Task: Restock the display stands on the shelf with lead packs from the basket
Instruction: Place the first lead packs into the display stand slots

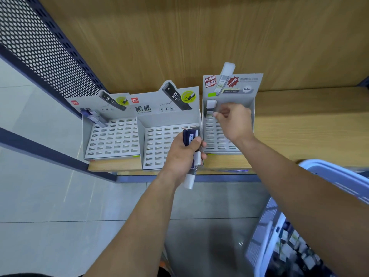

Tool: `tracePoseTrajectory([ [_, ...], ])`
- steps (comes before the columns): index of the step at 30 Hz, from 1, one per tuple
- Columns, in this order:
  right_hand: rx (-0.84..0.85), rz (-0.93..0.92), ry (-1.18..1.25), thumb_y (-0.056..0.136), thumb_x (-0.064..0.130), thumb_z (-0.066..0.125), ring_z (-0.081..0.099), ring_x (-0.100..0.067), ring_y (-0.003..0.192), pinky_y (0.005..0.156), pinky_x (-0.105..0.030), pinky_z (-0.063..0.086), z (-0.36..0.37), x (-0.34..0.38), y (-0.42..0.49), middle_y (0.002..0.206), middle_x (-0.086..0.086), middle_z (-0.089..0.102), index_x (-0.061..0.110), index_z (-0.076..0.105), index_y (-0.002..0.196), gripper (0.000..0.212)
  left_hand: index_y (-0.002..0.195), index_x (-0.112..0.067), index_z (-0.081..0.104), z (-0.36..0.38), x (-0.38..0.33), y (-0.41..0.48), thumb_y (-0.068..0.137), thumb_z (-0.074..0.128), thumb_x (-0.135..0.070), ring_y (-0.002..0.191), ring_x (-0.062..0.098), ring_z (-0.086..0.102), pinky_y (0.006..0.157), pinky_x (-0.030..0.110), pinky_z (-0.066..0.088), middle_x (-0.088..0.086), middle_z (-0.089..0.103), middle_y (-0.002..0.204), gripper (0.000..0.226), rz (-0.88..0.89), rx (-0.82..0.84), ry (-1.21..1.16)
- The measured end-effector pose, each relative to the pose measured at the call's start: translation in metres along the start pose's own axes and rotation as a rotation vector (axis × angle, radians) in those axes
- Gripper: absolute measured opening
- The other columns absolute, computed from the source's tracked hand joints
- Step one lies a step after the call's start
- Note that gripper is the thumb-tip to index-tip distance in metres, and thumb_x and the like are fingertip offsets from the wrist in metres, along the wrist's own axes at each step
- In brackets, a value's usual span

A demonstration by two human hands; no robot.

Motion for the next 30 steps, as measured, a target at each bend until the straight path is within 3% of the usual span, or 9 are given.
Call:
tracePoseTrajectory([
  [2,0.062,-0.01,0.107,0.093,0.031,0.068,0.067,-0.009,0.079,0.078,-0.026,0.055,-0.013,0.008,-0.02,0.084,0.004,0.073,0.018,0.075,0.095,0.015,0.112,-0.013,0.056,0.006,-0.001,-0.002,0.106,0.05,-0.015,0.058,0.017,0.06,0.053,0.028,0.05,0.002,0.069,0.085,0.008,0.012,0.039,0.035],
  [4,0.286,0.047,0.225,0.095,0.036,0.065,0.068,-0.01,0.073,0.072,-0.028,0.055,-0.013,0.016,-0.04,0.079,0.004,0.072,0.024,0.073,0.09,0.015,0.117,-0.012,0.056,0.014,0.0,-0.005,0.106,0.05,-0.017,0.058,0.016,0.061,0.055,0.029,0.051,0.002,0.069,0.085,0.013,0.009,0.087,0.072],
  [7,0.54,0.177,0.418,0.096,0.023,0.065,0.061,-0.016,0.059,0.062,-0.026,0.054,-0.013,0.021,-0.058,0.068,-0.008,0.066,0.007,0.072,0.088,0.019,0.121,-0.011,0.056,0.024,0.002,-0.008,0.106,0.051,-0.019,0.061,0.016,0.064,0.056,0.029,0.053,0.002,0.07,0.088,0.017,-0.003,0.139,0.112],
  [14,0.446,0.322,0.516,0.092,0.004,0.065,0.06,-0.016,0.057,0.054,-0.024,0.053,-0.033,0.014,-0.054,0.068,-0.01,0.065,0.003,0.069,0.089,0.005,0.123,-0.013,0.055,0.031,-0.002,-0.016,0.106,0.05,-0.016,0.06,0.012,0.063,0.053,0.025,0.053,0.0,0.069,0.085,0.018,0.0,0.149,0.117],
  [17,0.406,0.369,0.595,0.094,0.003,0.059,0.059,-0.019,0.056,0.055,-0.029,0.054,-0.033,0.008,-0.052,0.074,-0.012,0.062,0.007,0.066,0.104,0.012,0.124,-0.018,0.055,0.027,-0.002,-0.014,0.105,0.053,-0.016,0.062,0.012,0.062,0.054,0.025,0.052,-0.002,0.068,0.086,0.02,-0.001,0.103,0.168],
  [21,0.528,0.273,0.474,0.099,0.004,0.043,0.055,-0.018,0.058,0.057,-0.032,0.052,-0.03,0.005,-0.056,0.088,-0.014,0.063,0.012,0.075,0.1,0.033,0.124,-0.017,0.053,0.022,0.001,-0.009,0.104,0.055,-0.018,0.062,0.013,0.062,0.052,0.023,0.051,0.002,0.063,0.09,0.02,-0.007,0.073,0.235],
  [25,0.644,0.226,0.42,0.092,0.004,0.068,0.063,-0.017,0.065,0.064,-0.027,0.058,-0.038,-0.002,-0.059,0.079,-0.01,0.066,0.006,0.073,0.1,0.01,0.121,-0.016,0.053,0.019,0.004,-0.005,0.103,0.057,-0.019,0.063,0.012,0.063,0.052,0.022,0.051,0.009,0.06,0.098,0.019,-0.019,0.053,0.26],
  [27,0.699,0.232,0.393,0.084,0.006,0.077,0.067,-0.018,0.067,0.065,-0.026,0.058,-0.039,-0.007,-0.06,0.079,-0.01,0.069,0.004,0.069,0.098,0.016,0.121,-0.016,0.053,0.02,0.003,-0.004,0.103,0.057,-0.018,0.061,0.011,0.063,0.052,0.022,0.052,0.009,0.059,0.098,0.019,-0.015,0.041,0.256],
  [30,0.762,0.309,0.426,0.088,0.004,0.072,0.068,-0.017,0.067,0.066,-0.026,0.058,-0.038,-0.014,-0.065,0.087,-0.009,0.065,0.006,0.066,0.104,0.017,0.121,-0.013,0.052,0.019,-0.002,-0.002,0.104,0.056,-0.016,0.057,0.009,0.061,0.051,0.021,0.052,0.009,0.061,0.094,0.018,0.01,0.009,0.254],
])
Point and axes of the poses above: each hand's wrist, its own y-axis towards the middle knuckle, its own z-axis out of the palm, x = y × z, the point moved 6 cm from there along y, towards the middle knuckle
